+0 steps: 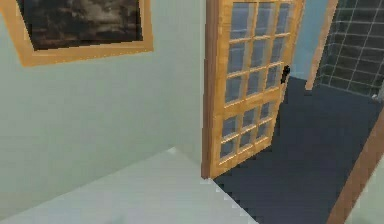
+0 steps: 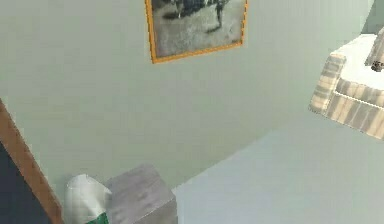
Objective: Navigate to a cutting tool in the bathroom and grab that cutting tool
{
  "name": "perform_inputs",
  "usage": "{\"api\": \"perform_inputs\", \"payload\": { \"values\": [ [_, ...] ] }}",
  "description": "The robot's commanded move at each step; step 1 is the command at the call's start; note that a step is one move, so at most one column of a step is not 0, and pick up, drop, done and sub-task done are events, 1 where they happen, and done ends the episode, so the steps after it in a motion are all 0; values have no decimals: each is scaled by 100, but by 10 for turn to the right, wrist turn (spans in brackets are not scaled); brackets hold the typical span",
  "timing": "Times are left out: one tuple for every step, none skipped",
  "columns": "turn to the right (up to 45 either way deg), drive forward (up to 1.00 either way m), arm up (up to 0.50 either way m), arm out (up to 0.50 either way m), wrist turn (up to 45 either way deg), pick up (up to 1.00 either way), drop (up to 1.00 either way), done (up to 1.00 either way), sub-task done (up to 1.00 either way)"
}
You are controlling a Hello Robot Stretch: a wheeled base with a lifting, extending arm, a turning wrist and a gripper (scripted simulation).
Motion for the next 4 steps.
{"api": "perform_inputs", "payload": {
  "values": [
    [0, 35, 0, 0, 0, 0, 0, 0, 0],
    [60, 0, 0, 0, 0, 0, 0, 0, 0],
    [0, 40, 0, 0, 0, 0, 0, 0, 0],
    [450, 0, 0, 0, 0, 0, 0, 0, 0]
  ]
}}
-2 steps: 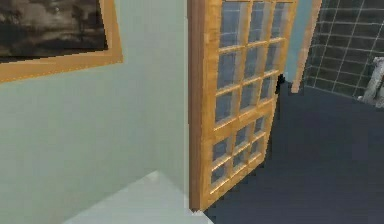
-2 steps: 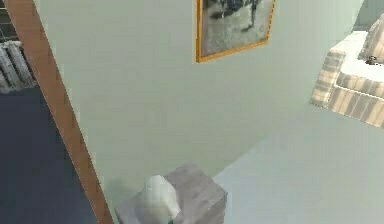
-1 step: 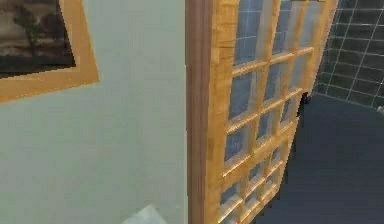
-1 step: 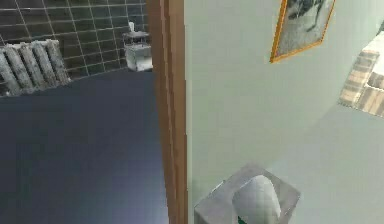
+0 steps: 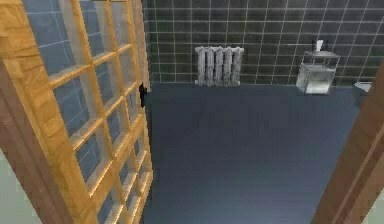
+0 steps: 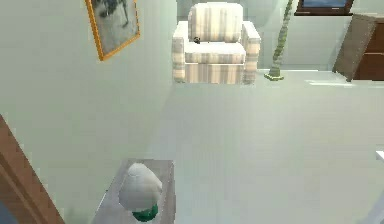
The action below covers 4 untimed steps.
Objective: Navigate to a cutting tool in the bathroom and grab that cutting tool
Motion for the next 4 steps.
{"api": "perform_inputs", "payload": {
  "values": [
    [150, 0, 0, 0, 0, 0, 0, 0, 0],
    [0, 75, 0, 0, 0, 0, 0, 0, 0],
    [450, 0, 0, 0, 0, 0, 0, 0, 0],
    [0, 25, 0, 0, 0, 0, 0, 0, 0]
  ]
}}
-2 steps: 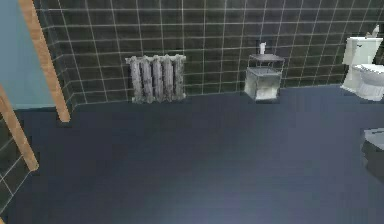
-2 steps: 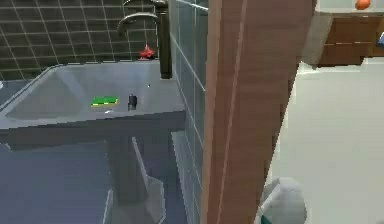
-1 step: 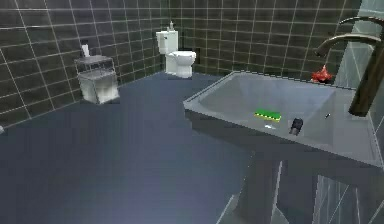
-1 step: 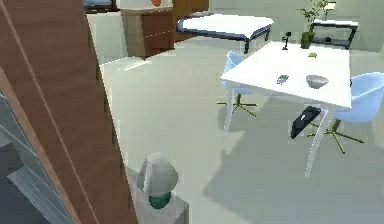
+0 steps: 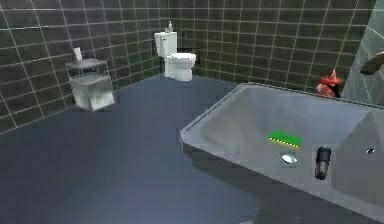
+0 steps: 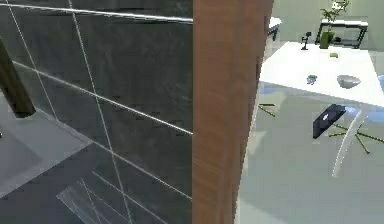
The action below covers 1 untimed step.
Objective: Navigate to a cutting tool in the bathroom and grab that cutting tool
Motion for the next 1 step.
{"api": "perform_inputs", "payload": {
  "values": [
    [-450, 0, 0, 0, 0, 0, 0, 0, 0]
  ]
}}
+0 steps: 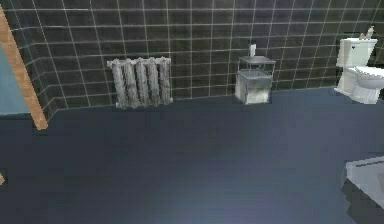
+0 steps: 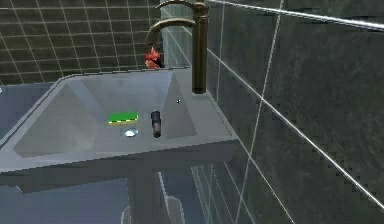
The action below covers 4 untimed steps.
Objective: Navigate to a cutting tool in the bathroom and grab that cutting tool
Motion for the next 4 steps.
{"api": "perform_inputs", "payload": {
  "values": [
    [0, 0, 50, 0, 0, 0, 0, 0, 0],
    [0, 0, 38, 0, 0, 0, 0, 0, 0],
    [0, 0, 0, 50, 0, 0, 0, 0, 0],
    [0, 0, 0, 0, 450, 0, 0, 0, 0]
  ]
}}
